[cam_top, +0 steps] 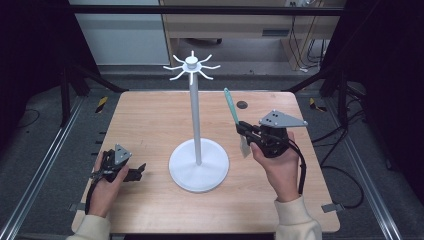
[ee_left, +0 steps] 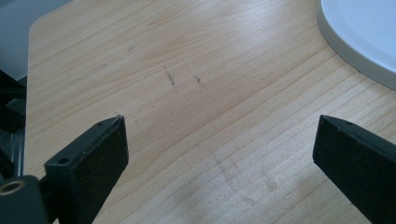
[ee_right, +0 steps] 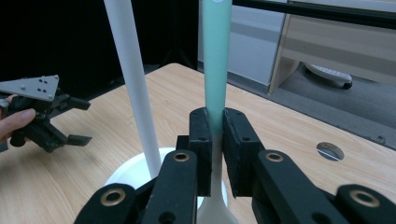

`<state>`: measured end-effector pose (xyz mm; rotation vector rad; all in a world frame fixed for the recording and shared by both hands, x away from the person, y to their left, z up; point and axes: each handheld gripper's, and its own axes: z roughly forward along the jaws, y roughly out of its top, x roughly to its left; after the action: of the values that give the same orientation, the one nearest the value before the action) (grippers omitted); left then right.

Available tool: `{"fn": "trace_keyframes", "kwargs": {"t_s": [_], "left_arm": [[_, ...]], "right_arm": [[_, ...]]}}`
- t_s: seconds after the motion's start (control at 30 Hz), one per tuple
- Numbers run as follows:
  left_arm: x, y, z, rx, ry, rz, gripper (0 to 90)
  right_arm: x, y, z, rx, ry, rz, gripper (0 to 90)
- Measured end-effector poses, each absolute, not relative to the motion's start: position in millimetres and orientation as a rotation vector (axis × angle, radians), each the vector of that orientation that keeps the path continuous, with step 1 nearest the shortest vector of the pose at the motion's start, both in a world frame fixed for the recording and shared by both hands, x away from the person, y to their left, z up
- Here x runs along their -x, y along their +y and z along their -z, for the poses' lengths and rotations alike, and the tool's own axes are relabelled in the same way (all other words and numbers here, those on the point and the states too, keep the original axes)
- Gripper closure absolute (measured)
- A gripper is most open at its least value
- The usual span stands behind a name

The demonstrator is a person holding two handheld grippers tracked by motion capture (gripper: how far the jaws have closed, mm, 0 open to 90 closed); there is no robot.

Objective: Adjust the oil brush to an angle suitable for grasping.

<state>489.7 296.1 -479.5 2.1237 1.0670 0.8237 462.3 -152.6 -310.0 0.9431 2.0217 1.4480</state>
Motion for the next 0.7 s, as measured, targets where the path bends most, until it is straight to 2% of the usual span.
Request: {"fn": "trace_keyframes", "kwargs": {"t_s": [0.7], "left_arm": [[-490, 295, 480, -2.131, 1.063, -0.822, 2.9]], "right_arm": [[-447, -141, 292, -0.872, 1.984, -1.529, 82.3]]}}
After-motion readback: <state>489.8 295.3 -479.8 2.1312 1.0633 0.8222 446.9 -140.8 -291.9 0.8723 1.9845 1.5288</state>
